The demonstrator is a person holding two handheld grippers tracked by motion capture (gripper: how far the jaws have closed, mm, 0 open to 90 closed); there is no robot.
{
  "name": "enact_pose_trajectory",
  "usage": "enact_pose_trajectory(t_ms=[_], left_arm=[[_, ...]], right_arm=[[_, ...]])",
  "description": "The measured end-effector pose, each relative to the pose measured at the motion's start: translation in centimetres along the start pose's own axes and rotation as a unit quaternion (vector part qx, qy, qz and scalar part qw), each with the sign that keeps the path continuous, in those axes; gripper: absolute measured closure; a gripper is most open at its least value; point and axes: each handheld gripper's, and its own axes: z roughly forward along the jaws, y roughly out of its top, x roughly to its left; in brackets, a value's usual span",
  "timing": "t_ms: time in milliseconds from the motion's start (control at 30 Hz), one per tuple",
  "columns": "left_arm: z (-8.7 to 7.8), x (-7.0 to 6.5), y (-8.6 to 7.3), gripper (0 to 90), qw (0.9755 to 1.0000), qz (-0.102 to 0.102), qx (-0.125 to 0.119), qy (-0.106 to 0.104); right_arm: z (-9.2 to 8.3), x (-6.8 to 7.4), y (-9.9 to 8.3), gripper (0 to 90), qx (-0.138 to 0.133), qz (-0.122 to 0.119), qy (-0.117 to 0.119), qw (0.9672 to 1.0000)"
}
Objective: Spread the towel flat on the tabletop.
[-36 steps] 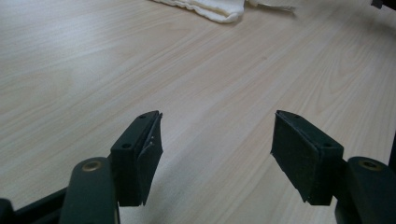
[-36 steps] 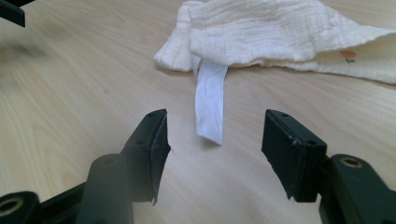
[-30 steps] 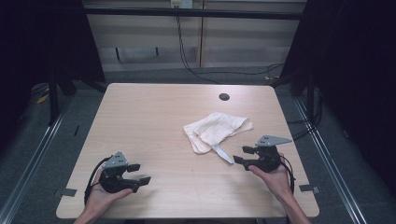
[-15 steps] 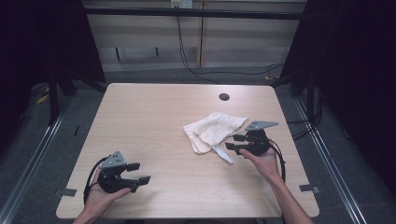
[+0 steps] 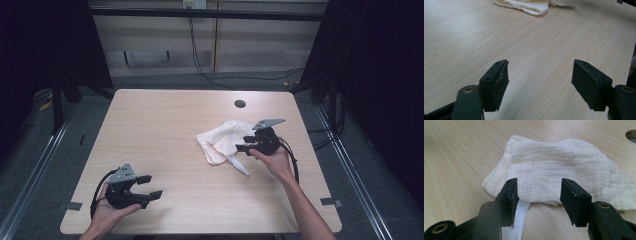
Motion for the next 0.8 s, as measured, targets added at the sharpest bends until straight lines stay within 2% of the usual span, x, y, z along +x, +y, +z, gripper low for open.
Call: enact_pose_trajectory(t_ms=[67, 133, 200, 333, 433, 533, 667, 800], left_arm=[[0.0, 0.0, 0.0, 30.4, 1.0000, -0.001, 0.000, 0.000], [0.1, 0.0, -0.1, 30.5, 1.0000, -0.002, 0.003, 0.000], [0.1, 0.1, -0.1, 30.5, 1.0000, -0.002, 0.002, 0.000], [0.1, 0.2, -0.1, 30.6, 1.0000, -0.004, -0.001, 0.003], [0.1, 0.2, -0.1, 30.5, 1.0000, -0.004, 0.000, 0.001], [0.2, 0.0, 0.0, 31.0, 1.0000, -0.001, 0.004, -0.002], [0.2, -0.2, 0.0, 30.8, 1.0000, 0.005, 0.003, -0.006], [0.2, 0.1, 0.0, 30.5, 1.0000, -0.002, 0.000, -0.002]], right_arm=[[0.3, -0.4, 0.2, 48.7, 0.003, 0.003, 0.009, 1.0000], [1.1, -1.0, 0.3, 48.7, 0.017, 0.013, 0.006, 0.9997], [1.7, -1.5, 0.3, 48.7, 0.027, 0.014, 0.007, 0.9995], [2.5, -1.9, 0.5, 49.2, 0.026, 0.012, 0.010, 0.9995], [3.0, -2.1, 0.7, 49.1, 0.037, 0.009, 0.007, 0.9993], [3.7, -2.6, 0.7, 44.1, 0.042, 0.011, -0.001, 0.9991], [4.5, -3.2, 0.6, 44.9, 0.053, 0.015, -0.005, 0.9985], [5.1, -3.5, 0.6, 45.6, 0.057, 0.016, -0.006, 0.9982]])
